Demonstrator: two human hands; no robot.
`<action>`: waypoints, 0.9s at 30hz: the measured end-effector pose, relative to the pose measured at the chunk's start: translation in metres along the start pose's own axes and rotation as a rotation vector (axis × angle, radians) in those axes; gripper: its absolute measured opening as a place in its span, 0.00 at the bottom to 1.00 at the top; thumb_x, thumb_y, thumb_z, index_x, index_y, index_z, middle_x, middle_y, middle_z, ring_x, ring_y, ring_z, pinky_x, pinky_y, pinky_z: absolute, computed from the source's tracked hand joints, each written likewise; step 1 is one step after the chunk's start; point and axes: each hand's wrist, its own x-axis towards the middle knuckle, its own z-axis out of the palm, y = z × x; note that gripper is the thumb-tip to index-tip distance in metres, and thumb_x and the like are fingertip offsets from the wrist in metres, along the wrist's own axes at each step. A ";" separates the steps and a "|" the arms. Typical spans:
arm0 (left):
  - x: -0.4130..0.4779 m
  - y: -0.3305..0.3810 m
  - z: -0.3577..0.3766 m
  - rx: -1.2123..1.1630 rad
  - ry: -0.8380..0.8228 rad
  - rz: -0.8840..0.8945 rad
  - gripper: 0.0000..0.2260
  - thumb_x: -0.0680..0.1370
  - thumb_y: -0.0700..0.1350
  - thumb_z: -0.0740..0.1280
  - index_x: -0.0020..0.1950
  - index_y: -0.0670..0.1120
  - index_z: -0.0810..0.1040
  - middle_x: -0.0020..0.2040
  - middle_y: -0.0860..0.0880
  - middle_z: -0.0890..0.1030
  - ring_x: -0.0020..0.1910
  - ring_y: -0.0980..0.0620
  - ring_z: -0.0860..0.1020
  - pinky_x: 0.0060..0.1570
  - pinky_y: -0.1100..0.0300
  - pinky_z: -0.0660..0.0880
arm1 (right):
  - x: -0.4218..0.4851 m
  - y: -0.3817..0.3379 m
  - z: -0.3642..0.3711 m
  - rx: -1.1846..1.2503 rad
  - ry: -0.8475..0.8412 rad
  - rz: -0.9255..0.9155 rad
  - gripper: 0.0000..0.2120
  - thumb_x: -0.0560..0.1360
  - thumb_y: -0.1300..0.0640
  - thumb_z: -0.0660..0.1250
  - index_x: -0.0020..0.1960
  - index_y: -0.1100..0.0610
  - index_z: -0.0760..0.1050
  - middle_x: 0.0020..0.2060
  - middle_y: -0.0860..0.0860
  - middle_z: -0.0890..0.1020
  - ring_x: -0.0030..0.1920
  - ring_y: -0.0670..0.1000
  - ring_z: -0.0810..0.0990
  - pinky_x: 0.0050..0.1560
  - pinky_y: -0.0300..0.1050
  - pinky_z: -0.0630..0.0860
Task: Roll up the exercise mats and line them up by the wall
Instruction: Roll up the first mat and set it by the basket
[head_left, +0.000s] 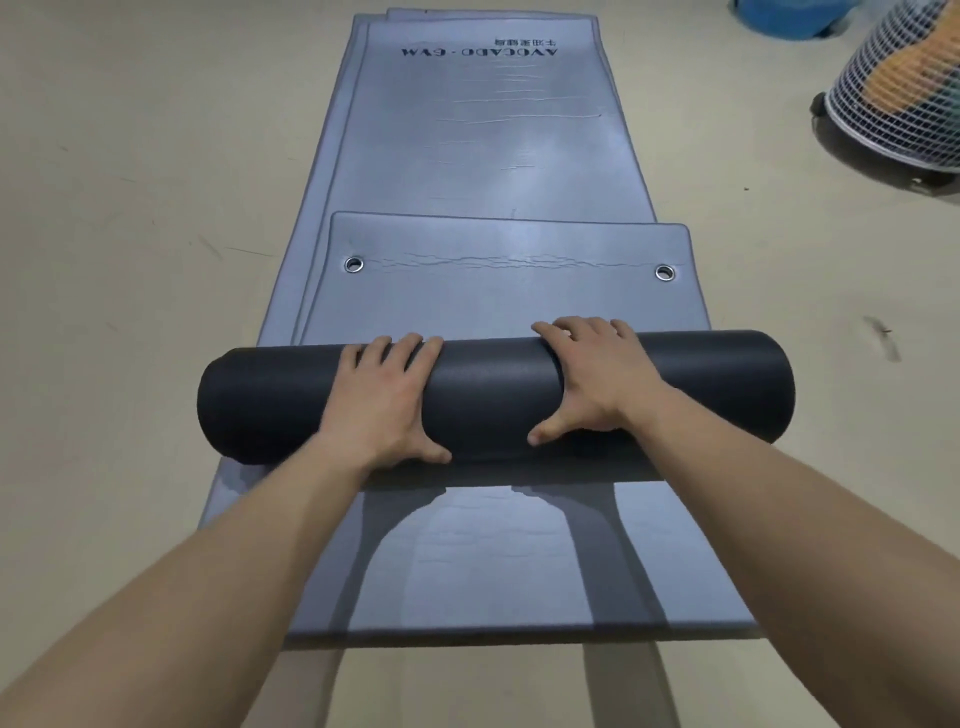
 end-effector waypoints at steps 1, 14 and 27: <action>0.016 -0.006 -0.010 -0.036 -0.042 0.013 0.60 0.55 0.78 0.72 0.80 0.53 0.56 0.75 0.51 0.69 0.71 0.44 0.71 0.69 0.45 0.67 | -0.008 0.000 0.011 -0.038 0.069 0.015 0.67 0.55 0.21 0.72 0.82 0.49 0.50 0.79 0.53 0.61 0.78 0.58 0.60 0.79 0.64 0.53; 0.043 0.001 -0.024 0.103 -0.120 0.111 0.56 0.56 0.77 0.73 0.76 0.54 0.57 0.69 0.49 0.71 0.61 0.42 0.74 0.58 0.44 0.73 | 0.022 0.015 -0.020 -0.006 -0.195 -0.007 0.61 0.50 0.25 0.79 0.75 0.47 0.61 0.65 0.49 0.73 0.60 0.58 0.77 0.57 0.57 0.77; 0.041 0.008 -0.012 0.043 0.020 0.015 0.57 0.56 0.76 0.71 0.78 0.52 0.57 0.75 0.49 0.68 0.70 0.42 0.69 0.69 0.41 0.65 | 0.020 0.040 -0.028 0.085 -0.149 0.024 0.60 0.51 0.25 0.77 0.77 0.43 0.60 0.70 0.45 0.75 0.67 0.54 0.75 0.64 0.56 0.73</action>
